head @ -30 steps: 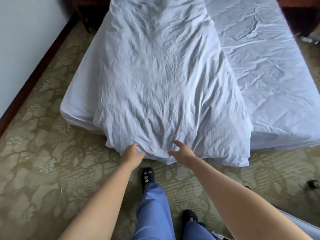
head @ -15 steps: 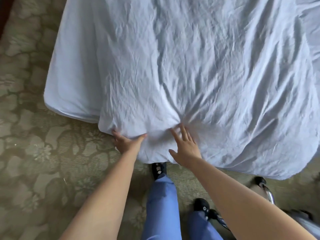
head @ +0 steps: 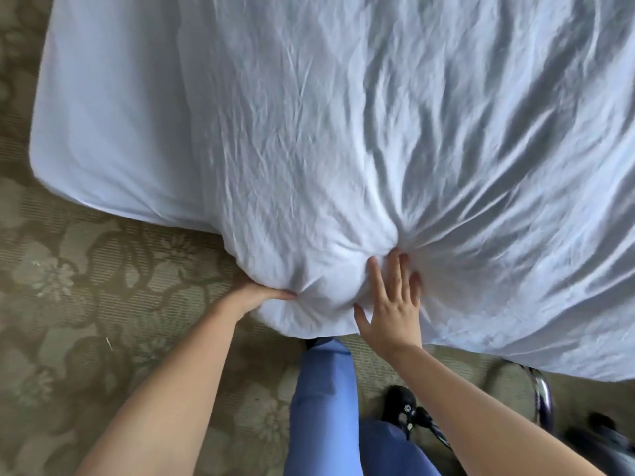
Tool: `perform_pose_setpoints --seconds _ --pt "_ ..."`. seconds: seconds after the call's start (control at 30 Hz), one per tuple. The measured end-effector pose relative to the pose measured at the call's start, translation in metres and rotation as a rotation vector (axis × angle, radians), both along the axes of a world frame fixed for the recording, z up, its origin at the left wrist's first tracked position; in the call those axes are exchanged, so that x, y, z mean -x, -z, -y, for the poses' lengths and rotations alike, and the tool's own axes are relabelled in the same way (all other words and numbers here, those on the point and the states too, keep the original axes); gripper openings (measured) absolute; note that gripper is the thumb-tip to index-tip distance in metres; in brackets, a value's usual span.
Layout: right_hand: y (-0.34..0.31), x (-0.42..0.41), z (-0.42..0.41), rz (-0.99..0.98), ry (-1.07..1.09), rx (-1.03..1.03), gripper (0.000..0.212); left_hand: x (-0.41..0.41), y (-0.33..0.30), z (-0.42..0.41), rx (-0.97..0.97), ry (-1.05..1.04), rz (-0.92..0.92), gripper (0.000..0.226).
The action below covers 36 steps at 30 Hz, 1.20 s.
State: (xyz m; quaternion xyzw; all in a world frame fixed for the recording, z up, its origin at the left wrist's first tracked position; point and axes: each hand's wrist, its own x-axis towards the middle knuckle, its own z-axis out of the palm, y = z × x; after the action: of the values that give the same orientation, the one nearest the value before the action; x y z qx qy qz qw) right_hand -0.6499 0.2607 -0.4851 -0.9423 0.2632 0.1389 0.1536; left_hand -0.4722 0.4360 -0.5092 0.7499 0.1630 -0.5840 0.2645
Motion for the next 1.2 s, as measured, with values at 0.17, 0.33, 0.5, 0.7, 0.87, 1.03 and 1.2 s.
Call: perform_pose_setpoints --seconds 0.17,0.33,0.5,0.7,0.87,1.03,1.2 --pt "-0.001 0.007 -0.002 0.015 0.005 -0.057 0.086 0.020 -0.016 0.005 0.047 -0.005 -0.049 0.087" --pt "-0.024 0.023 0.002 -0.050 0.042 -0.231 0.083 0.053 -0.055 0.001 0.201 0.057 -0.080 0.101" --pt "-0.048 0.056 -0.002 -0.138 0.407 -0.515 0.058 0.080 -0.106 -0.003 0.212 0.155 -0.006 0.070" --pt "-0.104 0.106 -0.003 -0.135 0.397 -0.612 0.045 0.125 -0.171 0.021 0.223 0.163 0.080 0.075" --pt "-0.157 0.146 -0.005 -0.083 0.081 -0.519 0.092 0.164 -0.230 0.046 0.178 0.067 0.073 0.021" --pt "-0.205 0.164 -0.030 -0.080 0.001 -0.557 0.134 0.181 -0.278 0.069 0.119 0.299 0.200 0.022" --pt "-0.247 0.147 -0.031 -0.032 0.109 -0.516 0.144 0.184 -0.303 0.086 0.272 0.115 0.226 0.021"
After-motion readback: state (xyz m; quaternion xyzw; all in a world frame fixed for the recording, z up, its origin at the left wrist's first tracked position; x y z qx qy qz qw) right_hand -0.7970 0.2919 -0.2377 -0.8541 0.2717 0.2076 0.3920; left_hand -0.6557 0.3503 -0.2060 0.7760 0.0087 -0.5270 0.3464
